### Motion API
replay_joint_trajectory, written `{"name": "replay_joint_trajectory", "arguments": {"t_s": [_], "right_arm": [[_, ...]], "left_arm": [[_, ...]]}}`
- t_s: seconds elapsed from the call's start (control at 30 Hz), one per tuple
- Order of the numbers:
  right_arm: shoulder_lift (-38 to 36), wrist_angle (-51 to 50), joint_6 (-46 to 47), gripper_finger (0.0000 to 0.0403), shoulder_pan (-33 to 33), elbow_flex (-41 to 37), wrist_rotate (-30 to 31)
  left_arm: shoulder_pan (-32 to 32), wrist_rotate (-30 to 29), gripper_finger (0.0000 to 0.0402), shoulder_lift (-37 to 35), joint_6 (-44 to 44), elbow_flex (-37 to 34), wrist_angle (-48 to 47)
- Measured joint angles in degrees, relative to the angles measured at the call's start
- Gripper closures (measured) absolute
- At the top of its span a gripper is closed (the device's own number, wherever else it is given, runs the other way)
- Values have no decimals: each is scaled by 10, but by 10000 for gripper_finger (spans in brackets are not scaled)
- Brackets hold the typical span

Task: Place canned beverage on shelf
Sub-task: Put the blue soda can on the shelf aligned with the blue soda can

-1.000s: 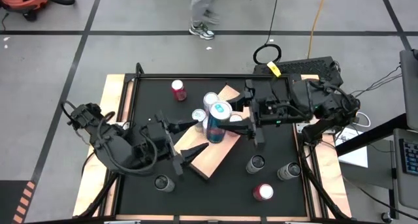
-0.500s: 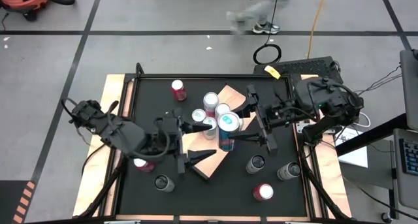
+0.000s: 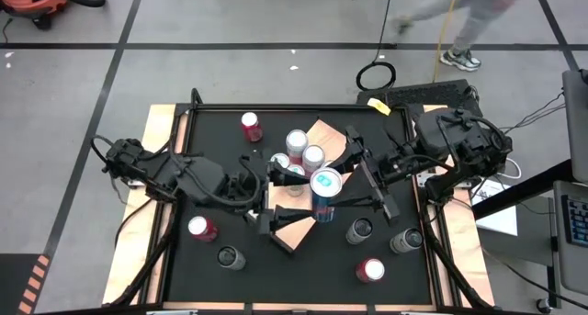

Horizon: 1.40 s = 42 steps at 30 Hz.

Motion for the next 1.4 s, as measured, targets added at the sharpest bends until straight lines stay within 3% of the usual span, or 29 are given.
{"name": "replay_joint_trajectory", "arguments": {"t_s": [0.37,0.73,1.1,1.4], "right_arm": [[0,0,0,188,-23,0,-26],[1,1,0,188,-39,0,-54],[1,1,5,187,-45,1,-54],[-10,-33,6,141,-44,1,-27]], "left_arm": [[22,73,68,34,13,0,37],[29,71,71,48,34,0,57],[32,54,161,47,50,0,53],[30,37,167,48,31,-1,51]]}}
